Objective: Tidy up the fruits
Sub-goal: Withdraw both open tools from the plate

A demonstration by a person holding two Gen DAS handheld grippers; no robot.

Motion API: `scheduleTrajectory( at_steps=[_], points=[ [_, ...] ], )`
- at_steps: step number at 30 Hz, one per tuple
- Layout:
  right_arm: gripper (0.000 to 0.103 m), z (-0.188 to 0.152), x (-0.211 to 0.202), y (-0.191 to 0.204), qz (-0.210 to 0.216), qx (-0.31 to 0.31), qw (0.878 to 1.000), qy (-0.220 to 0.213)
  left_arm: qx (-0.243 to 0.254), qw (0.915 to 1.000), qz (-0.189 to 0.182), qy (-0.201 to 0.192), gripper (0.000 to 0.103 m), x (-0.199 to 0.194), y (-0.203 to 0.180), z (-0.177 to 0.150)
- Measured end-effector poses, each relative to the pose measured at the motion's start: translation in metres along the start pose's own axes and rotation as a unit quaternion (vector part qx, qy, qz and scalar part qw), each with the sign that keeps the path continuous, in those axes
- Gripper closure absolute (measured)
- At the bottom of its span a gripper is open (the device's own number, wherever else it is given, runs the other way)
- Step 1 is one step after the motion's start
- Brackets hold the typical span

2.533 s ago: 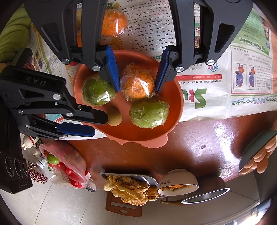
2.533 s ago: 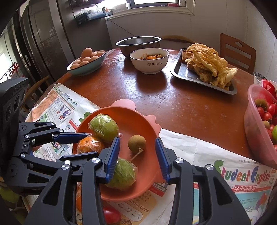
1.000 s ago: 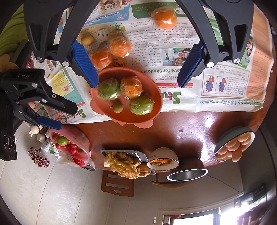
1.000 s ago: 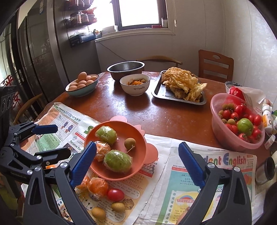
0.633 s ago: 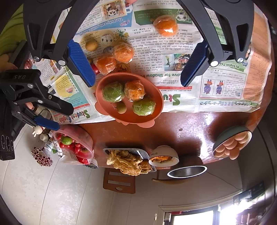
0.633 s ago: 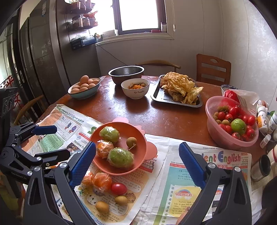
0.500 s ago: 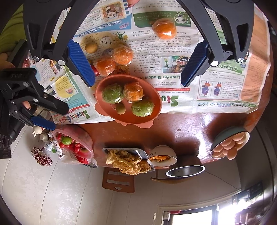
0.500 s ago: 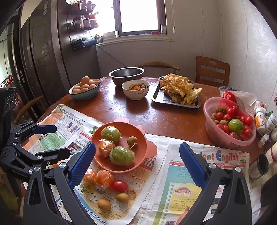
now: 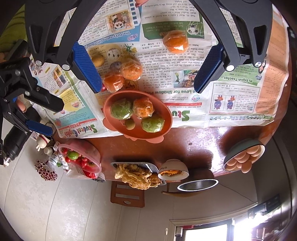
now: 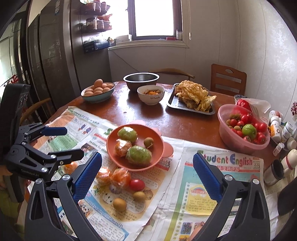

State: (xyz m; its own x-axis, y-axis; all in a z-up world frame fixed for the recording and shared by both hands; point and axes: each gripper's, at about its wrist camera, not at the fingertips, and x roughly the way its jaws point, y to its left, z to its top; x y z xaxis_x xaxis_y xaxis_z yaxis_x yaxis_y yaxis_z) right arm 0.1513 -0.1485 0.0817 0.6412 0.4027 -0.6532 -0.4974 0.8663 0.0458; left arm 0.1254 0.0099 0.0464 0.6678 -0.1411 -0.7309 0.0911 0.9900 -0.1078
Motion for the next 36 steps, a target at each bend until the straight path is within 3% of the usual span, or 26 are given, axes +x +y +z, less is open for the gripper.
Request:
scheduleTrajectory(
  at_steps=[15, 36],
  points=[
    [0.005, -0.043, 0.005, 0.017, 0.007, -0.004, 0.999, 0.038, 0.014, 0.9997, 0.001, 0.019, 0.010, 0.005, -0.004, -0.022],
    [0.005, -0.069, 0.013, 0.026, 0.012, -0.002, 0.998, 0.064, 0.035, 0.9986, -0.007, 0.039, 0.010, 0.012, -0.012, -0.038]
  ],
)
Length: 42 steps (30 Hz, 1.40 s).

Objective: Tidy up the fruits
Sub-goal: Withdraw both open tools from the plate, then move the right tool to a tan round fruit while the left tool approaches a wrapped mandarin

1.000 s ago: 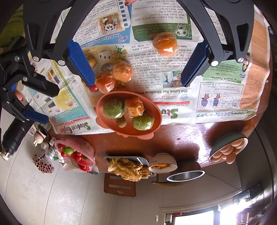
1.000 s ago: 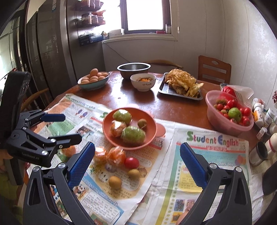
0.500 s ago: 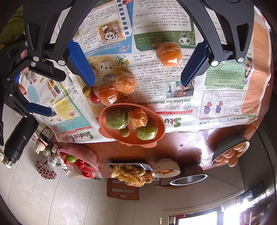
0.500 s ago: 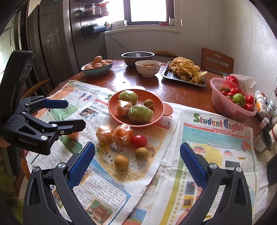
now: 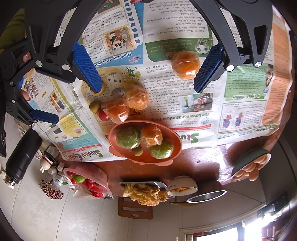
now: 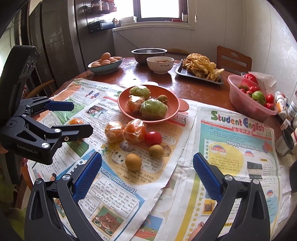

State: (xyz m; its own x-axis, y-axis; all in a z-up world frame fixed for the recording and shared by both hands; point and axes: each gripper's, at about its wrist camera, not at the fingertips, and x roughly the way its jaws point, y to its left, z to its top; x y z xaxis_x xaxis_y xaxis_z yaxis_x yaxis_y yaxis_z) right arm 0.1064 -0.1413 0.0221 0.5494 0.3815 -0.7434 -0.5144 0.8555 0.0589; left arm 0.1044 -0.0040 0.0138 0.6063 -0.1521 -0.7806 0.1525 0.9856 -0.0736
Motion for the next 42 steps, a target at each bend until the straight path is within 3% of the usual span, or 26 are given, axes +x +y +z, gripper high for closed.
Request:
scheduleTrajectory(
  at_steps=[20, 21, 22, 24, 26, 28, 32, 34, 37, 42],
  points=[
    [0.007, -0.021, 0.023, 0.006, 0.022, 0.008, 0.999, 0.028, 0.049, 0.9985, -0.001, 0.025, 0.010, 0.028, -0.014, 0.002],
    [0.010, -0.021, 0.025, 0.006, 0.023, 0.007, 0.999, 0.030, 0.050, 0.9984, -0.003, 0.026, 0.010, 0.030, -0.014, 0.003],
    [0.021, -0.021, 0.027, 0.007, 0.026, 0.005, 0.999, 0.033, 0.052, 0.9982, -0.008, 0.028, 0.011, 0.031, -0.014, 0.003],
    [0.033, -0.021, 0.032, 0.008, 0.030, 0.004, 0.999, 0.040, 0.054, 0.9980, -0.010, 0.032, 0.015, 0.036, -0.014, 0.003],
    [0.036, -0.021, 0.036, 0.010, 0.034, 0.001, 0.998, 0.044, 0.055, 0.9977, -0.014, 0.036, 0.020, 0.040, -0.015, 0.004],
    [0.048, -0.021, 0.039, 0.012, 0.042, -0.004, 0.998, 0.047, 0.055, 0.9975, -0.017, 0.040, 0.026, 0.043, -0.015, 0.005],
    [0.060, -0.018, 0.046, 0.010, 0.045, -0.002, 0.998, 0.047, 0.056, 0.9969, -0.027, 0.047, 0.038, 0.049, -0.014, 0.006],
    [0.071, -0.017, 0.048, 0.011, 0.048, -0.008, 0.998, 0.047, 0.052, 0.9969, -0.029, 0.052, 0.041, 0.052, -0.012, 0.005],
    [0.078, -0.016, 0.049, 0.015, 0.058, -0.022, 0.997, 0.046, 0.049, 0.9967, -0.034, 0.056, 0.045, 0.056, -0.011, 0.006],
    [0.078, -0.019, 0.047, 0.015, 0.069, -0.023, 0.996, 0.045, 0.047, 0.9959, -0.039, 0.066, 0.056, 0.066, -0.010, 0.007]
  ],
)
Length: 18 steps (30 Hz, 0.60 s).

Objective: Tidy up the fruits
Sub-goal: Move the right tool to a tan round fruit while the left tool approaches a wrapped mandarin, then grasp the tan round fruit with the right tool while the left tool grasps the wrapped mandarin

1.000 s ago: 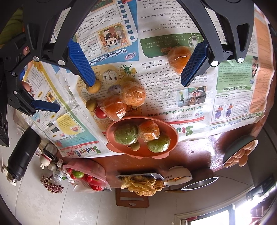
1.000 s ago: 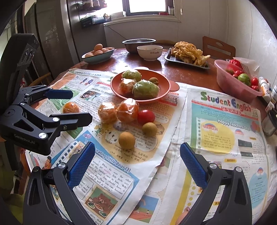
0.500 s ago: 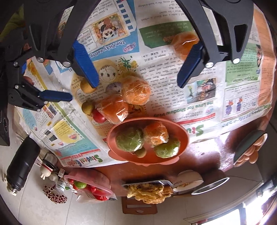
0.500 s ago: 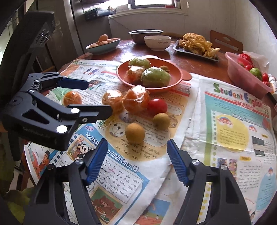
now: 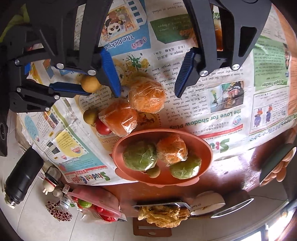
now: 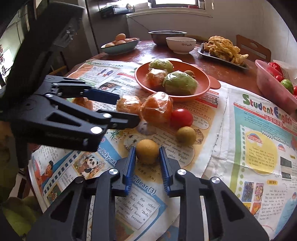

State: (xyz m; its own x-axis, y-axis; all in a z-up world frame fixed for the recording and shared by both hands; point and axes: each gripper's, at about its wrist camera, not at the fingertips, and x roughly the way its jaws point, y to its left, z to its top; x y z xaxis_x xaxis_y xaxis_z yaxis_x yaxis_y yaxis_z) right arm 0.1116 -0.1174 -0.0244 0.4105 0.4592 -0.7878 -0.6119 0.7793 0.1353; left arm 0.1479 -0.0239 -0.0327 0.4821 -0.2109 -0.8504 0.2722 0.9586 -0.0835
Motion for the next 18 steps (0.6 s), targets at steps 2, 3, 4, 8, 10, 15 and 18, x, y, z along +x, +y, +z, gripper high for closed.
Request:
scheduleTrajectory(
  at_steps=[2, 3, 4, 8, 10, 15, 18],
  points=[
    [0.078, -0.001, -0.001, -0.002, 0.003, 0.004, 1.000, -0.001, -0.002, 1.0000, 0.000, 0.002, 0.058, 0.003, 0.000, 0.001],
    [0.078, -0.002, -0.002, -0.003, 0.005, 0.007, 1.000, -0.001, -0.002, 1.0000, -0.001, 0.003, 0.058, 0.004, 0.000, 0.001],
    [0.078, -0.002, -0.003, -0.004, 0.005, 0.009, 1.000, -0.002, -0.003, 1.0000, -0.001, 0.003, 0.058, 0.006, 0.001, 0.001],
    [0.078, -0.002, -0.006, -0.008, 0.005, 0.015, 1.000, -0.004, -0.004, 1.0000, -0.004, 0.002, 0.067, 0.007, 0.002, 0.003],
    [0.078, -0.002, -0.007, -0.009, 0.005, 0.018, 1.000, -0.006, -0.001, 1.0000, -0.005, 0.002, 0.070, 0.007, 0.002, 0.005],
    [0.078, 0.001, -0.011, -0.012, 0.011, 0.024, 1.000, -0.011, -0.009, 0.9998, -0.018, 0.003, 0.072, 0.006, 0.006, 0.006],
    [0.078, 0.005, -0.016, -0.013, 0.014, 0.024, 0.999, -0.017, -0.017, 0.9995, -0.025, -0.003, 0.072, 0.000, 0.009, 0.005]
  ],
)
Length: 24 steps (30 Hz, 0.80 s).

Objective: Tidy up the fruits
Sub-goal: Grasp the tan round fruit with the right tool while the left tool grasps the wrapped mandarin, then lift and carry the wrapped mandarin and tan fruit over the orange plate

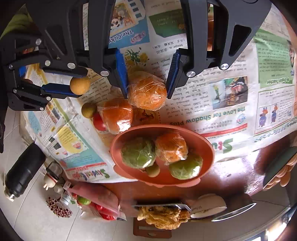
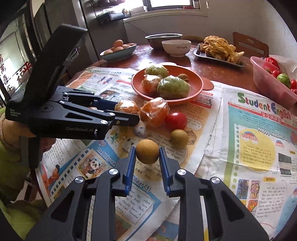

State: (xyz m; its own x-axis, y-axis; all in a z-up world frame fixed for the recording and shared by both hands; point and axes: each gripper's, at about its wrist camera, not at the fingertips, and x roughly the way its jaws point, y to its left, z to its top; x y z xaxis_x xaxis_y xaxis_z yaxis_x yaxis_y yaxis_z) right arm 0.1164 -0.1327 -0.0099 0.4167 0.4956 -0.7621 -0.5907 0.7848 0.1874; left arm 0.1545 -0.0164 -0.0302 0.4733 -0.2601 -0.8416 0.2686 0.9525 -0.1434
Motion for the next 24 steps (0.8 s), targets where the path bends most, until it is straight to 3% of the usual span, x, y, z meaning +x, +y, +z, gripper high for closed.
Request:
scheduleTrajectory(
  at_steps=[13, 24],
  points=[
    [0.078, 0.032, -0.021, -0.008, -0.006, 0.000, 0.999, -0.038, -0.010, 0.9992, -0.001, -0.038, 0.072, -0.039, 0.014, 0.014],
    [0.078, 0.065, -0.022, -0.027, -0.025, 0.001, 0.998, -0.056, -0.025, 0.9986, 0.009, -0.045, 0.072, -0.038, 0.031, 0.032]
  ],
)
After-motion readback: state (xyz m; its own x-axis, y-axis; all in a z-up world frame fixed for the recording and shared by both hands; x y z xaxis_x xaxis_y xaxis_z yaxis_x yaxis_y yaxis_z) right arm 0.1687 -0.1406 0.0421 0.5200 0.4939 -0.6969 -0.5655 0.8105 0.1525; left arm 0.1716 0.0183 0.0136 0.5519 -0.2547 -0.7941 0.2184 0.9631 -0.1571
